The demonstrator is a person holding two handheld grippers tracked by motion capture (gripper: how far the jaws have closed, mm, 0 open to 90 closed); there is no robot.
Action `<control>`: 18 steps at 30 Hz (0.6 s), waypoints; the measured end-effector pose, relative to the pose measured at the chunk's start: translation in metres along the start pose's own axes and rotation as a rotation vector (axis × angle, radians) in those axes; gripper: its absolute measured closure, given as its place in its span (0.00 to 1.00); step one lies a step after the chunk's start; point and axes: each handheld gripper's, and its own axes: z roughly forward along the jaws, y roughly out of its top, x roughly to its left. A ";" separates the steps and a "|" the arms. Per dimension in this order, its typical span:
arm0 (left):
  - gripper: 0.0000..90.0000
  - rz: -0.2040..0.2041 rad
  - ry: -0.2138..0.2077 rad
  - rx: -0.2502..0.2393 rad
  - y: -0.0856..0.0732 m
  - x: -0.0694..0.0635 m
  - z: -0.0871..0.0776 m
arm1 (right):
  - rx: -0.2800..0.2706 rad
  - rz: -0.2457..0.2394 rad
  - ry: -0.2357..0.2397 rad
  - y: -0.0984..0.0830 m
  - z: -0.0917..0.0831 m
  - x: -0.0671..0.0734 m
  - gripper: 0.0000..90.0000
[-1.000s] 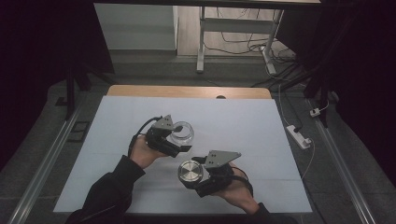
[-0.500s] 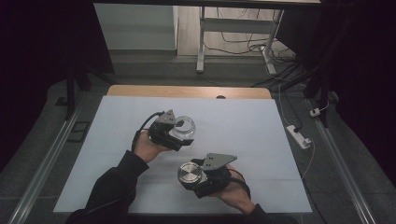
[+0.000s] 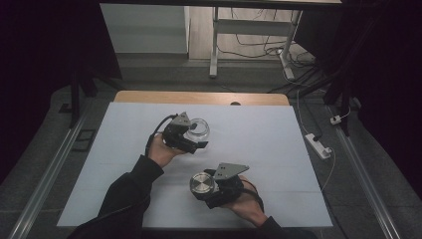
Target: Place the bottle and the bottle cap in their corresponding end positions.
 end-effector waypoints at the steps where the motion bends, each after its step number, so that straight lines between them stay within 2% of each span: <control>1: 0.17 0.000 0.000 0.000 0.000 0.000 0.000 | 0.000 0.004 0.000 -0.001 0.002 -0.001 0.20; 10: 0.17 -0.014 0.017 -0.006 -0.004 0.012 0.012 | 0.031 -0.005 -0.016 -0.006 0.016 -0.005 0.20; 18: 0.17 -0.022 0.026 0.004 -0.008 0.018 0.027 | 0.047 0.010 -0.041 -0.011 0.027 -0.016 0.20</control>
